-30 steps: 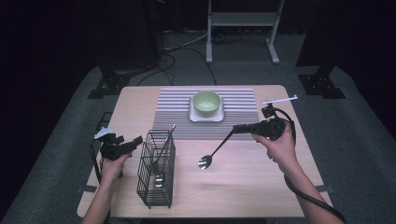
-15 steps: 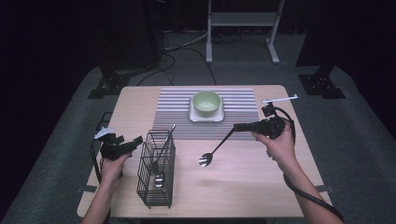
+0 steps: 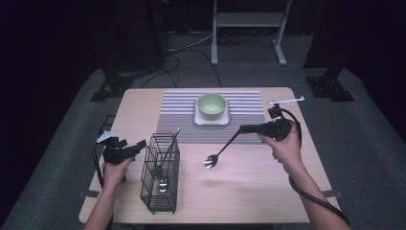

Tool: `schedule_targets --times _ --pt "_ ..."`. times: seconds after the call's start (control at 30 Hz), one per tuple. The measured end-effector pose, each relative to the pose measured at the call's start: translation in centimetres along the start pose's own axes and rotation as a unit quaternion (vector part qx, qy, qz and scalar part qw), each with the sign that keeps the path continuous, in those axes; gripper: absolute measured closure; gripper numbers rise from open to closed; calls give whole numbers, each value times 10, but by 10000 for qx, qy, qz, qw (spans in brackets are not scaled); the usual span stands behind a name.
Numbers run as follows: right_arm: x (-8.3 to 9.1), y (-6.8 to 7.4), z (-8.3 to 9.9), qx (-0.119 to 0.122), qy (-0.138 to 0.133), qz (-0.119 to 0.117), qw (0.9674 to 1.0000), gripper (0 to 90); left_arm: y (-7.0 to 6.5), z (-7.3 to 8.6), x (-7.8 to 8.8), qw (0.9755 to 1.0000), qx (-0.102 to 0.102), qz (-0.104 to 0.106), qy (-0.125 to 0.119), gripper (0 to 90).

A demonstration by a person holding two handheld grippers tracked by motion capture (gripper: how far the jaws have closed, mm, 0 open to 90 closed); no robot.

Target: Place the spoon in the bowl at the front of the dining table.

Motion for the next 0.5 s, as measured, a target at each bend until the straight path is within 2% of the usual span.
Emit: schedule_targets --times 0.5 --pt "-2 -12 -7 -130 -62 82 9999 889 0 0 -1 10000 4 9 -4 0"
Point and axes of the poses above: each handheld gripper's, and its own axes: x roughly backward along the jaws, z roughly out of its underside, y roughly to its left, the point moved 7 cm from there along -x, roughly forward along the jaws, and after that the axes turned 7 degrees about y, right-handed, at the moved point
